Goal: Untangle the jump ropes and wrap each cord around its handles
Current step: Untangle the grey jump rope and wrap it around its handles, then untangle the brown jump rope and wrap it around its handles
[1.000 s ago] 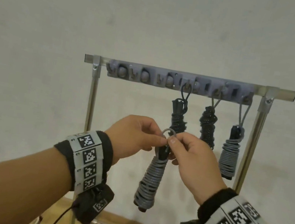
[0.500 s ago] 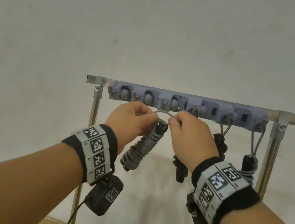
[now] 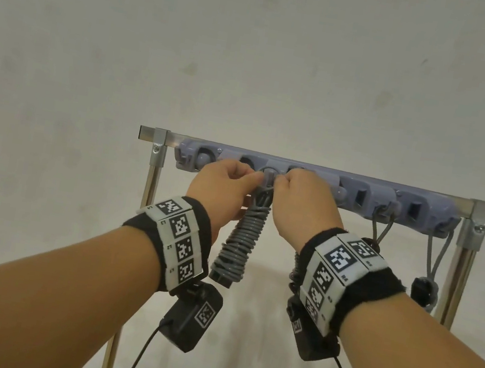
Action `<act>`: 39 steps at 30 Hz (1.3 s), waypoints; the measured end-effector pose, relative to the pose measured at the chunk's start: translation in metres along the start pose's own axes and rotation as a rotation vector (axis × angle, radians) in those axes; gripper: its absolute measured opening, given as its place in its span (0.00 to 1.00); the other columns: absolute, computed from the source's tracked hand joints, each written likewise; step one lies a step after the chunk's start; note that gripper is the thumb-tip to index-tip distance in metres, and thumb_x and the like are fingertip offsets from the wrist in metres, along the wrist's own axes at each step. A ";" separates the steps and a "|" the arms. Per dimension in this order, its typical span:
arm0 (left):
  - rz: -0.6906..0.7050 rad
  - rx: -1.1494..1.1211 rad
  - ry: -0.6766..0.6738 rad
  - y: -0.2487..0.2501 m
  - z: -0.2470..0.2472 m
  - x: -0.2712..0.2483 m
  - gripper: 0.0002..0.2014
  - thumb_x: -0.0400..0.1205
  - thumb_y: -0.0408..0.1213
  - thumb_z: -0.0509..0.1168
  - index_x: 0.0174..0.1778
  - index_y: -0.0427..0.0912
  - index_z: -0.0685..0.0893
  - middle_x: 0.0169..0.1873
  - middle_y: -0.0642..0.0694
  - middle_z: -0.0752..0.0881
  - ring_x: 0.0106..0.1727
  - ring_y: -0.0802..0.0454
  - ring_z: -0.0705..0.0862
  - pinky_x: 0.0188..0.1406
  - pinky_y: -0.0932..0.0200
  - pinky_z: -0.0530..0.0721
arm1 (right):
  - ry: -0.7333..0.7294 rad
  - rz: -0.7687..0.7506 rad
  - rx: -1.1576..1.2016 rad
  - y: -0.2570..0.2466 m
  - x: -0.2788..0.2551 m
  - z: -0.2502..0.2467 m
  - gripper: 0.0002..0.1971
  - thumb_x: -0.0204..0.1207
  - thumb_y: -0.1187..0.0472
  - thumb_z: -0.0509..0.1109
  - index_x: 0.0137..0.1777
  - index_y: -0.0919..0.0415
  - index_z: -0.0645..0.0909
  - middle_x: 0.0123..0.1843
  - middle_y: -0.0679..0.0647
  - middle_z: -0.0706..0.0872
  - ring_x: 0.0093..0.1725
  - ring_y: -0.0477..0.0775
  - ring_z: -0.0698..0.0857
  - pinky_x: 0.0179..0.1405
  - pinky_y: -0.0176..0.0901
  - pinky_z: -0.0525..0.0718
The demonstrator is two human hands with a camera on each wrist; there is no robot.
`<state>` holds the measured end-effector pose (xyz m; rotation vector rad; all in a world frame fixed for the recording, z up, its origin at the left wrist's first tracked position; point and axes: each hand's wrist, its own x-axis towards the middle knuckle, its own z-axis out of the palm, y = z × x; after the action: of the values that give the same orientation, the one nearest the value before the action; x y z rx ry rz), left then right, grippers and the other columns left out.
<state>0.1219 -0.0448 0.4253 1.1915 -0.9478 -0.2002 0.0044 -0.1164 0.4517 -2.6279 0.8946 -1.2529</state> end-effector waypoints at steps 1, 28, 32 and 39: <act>-0.006 0.020 0.001 -0.002 0.000 0.001 0.08 0.88 0.42 0.73 0.48 0.41 0.88 0.39 0.46 0.92 0.37 0.50 0.89 0.45 0.46 0.94 | -0.014 0.000 -0.024 0.001 0.001 0.002 0.13 0.89 0.62 0.55 0.45 0.63 0.77 0.37 0.50 0.78 0.35 0.49 0.78 0.29 0.41 0.72; -0.247 0.339 -0.262 -0.072 -0.029 -0.119 0.04 0.86 0.35 0.70 0.48 0.41 0.89 0.44 0.47 0.96 0.45 0.49 0.96 0.56 0.40 0.94 | -0.338 0.058 0.121 0.033 -0.127 0.000 0.06 0.85 0.51 0.66 0.55 0.48 0.83 0.40 0.47 0.86 0.35 0.50 0.89 0.35 0.45 0.87; -0.353 0.468 -0.609 -0.098 -0.023 -0.171 0.04 0.88 0.37 0.71 0.49 0.43 0.89 0.44 0.48 0.96 0.45 0.48 0.96 0.53 0.45 0.95 | -0.500 0.117 0.027 0.057 -0.176 0.010 0.08 0.84 0.52 0.65 0.51 0.50 0.86 0.38 0.46 0.87 0.29 0.47 0.89 0.27 0.36 0.81; -0.235 0.947 -1.186 -0.169 0.011 -0.276 0.03 0.88 0.50 0.68 0.51 0.58 0.86 0.40 0.57 0.93 0.40 0.62 0.89 0.42 0.59 0.85 | -0.822 0.219 -0.049 0.113 -0.288 0.050 0.08 0.85 0.51 0.66 0.53 0.51 0.85 0.39 0.49 0.91 0.32 0.48 0.91 0.35 0.45 0.91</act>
<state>-0.0002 0.0427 0.1384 2.1137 -2.0620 -0.7533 -0.1528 -0.0606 0.1867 -2.5904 0.9843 -0.0520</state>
